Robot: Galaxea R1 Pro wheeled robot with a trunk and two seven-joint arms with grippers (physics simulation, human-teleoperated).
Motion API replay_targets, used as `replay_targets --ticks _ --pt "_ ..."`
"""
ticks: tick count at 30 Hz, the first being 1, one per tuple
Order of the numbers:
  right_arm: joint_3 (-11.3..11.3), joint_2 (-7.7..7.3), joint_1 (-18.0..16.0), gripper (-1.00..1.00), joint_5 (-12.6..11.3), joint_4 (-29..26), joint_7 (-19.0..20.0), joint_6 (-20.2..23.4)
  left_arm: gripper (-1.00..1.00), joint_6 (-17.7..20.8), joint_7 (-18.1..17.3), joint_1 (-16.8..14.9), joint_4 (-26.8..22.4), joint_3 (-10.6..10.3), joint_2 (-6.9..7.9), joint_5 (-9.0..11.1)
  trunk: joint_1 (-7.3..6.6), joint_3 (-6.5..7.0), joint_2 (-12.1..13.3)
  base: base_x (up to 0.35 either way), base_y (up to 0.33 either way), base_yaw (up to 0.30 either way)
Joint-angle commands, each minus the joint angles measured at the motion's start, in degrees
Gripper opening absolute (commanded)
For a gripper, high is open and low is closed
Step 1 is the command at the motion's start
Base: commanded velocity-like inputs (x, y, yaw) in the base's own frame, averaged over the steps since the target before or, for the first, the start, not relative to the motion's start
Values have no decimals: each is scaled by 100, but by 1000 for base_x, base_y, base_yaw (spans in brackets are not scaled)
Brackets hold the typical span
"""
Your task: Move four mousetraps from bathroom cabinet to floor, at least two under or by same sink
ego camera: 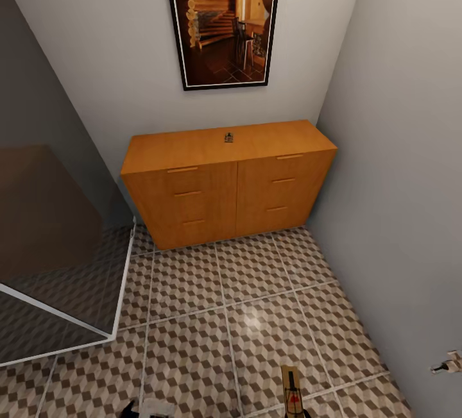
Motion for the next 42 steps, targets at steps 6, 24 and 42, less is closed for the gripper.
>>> replay_targets --ticks 6,24,42 --pt "25 12 -3 -100 -64 5 55 -7 100 193 19 -1 -781 -41 -44 326 3 -9 -9 0 0 0" --pt "25 16 -3 -100 -64 0 46 14 100 7020 -35 -151 -7193 -17 -189 403 3 -9 -9 0 0 0" --pt "25 16 -3 -100 -64 -9 67 457 100 7962 -14 -3686 -6540 591 -499 405 3 -9 -9 0 0 0"
